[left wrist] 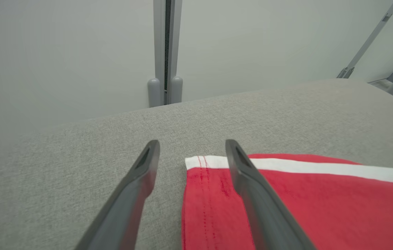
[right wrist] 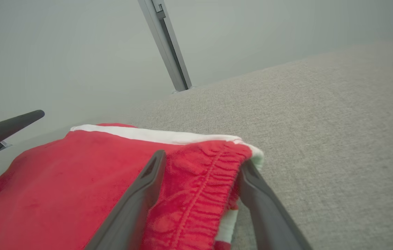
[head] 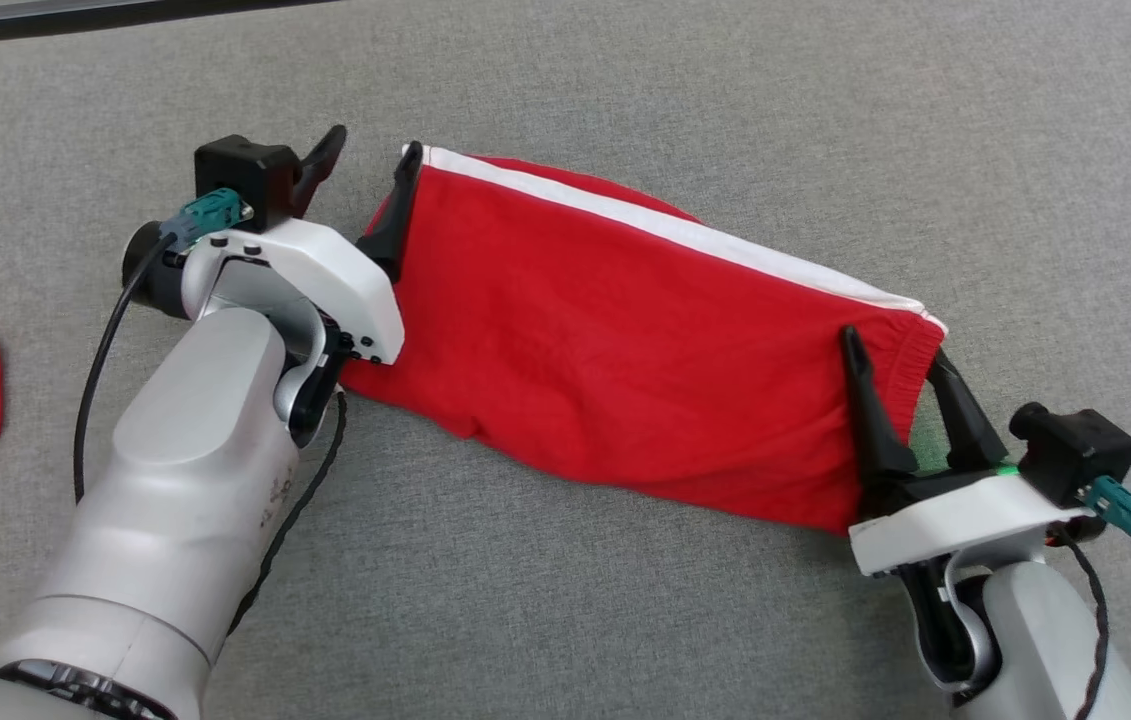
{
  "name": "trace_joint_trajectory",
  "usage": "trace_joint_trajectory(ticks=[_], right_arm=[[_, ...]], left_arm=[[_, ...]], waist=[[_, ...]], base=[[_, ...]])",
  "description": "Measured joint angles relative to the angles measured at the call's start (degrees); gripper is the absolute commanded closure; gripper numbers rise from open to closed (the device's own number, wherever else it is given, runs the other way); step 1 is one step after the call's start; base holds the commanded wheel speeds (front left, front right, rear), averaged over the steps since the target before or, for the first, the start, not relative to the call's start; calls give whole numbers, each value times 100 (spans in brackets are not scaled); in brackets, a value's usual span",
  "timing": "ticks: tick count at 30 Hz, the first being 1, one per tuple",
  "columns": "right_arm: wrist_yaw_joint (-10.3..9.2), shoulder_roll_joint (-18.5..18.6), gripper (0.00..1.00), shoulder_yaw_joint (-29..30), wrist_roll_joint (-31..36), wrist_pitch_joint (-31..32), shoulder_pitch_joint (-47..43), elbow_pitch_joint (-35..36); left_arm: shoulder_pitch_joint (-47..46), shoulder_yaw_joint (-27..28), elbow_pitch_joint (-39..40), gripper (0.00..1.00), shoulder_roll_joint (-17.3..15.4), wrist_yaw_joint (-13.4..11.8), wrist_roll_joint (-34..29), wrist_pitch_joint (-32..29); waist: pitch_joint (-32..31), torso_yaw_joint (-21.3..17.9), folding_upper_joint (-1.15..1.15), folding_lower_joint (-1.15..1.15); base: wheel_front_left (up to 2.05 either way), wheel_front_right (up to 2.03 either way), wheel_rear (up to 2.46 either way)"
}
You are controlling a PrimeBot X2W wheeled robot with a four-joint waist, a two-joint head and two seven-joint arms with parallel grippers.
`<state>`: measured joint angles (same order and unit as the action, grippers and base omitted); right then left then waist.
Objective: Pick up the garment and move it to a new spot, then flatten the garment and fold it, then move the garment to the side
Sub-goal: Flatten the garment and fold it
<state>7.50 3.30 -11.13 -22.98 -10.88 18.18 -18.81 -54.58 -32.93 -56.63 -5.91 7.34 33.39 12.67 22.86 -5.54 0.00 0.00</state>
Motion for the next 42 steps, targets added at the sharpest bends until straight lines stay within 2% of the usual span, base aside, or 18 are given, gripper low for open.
trace_joint_trajectory(ticks=[5, 10, 21, 31, 42], right_arm=[[0, 164, 0, 333, 535, -175, -271, 423], [0, 156, 0, 570, 823, -68, -459, 831], [0, 164, 0, 814, 1269, 314, -866, 1481], [0, 182, 0, 793, 1283, 510, -1133, 1635], [0, 181, 0, 833, 1218, 569, -1196, 1715]], left_arm=[[186, 260, 159, 0, -59, -290, -118, 222], [868, 893, 1399, 0, -278, -667, -442, 232], [2953, 1912, 3410, 0, -375, -1287, -1123, 232], [4011, 2046, 4117, 0, -434, -1472, -1547, 232], [4111, 2024, 4119, 0, -504, -1443, -1585, 232]], waist=[[-97, 118, 0, 0], [-197, 258, 0, 0], [-646, 523, 0, 0], [-957, 596, 0, 0], [-957, 600, 0, 0]], base=[[0, 0, 0], [0, 0, 0], [0, 0, 0], [0, 0, 0], [0, 0, 0]])
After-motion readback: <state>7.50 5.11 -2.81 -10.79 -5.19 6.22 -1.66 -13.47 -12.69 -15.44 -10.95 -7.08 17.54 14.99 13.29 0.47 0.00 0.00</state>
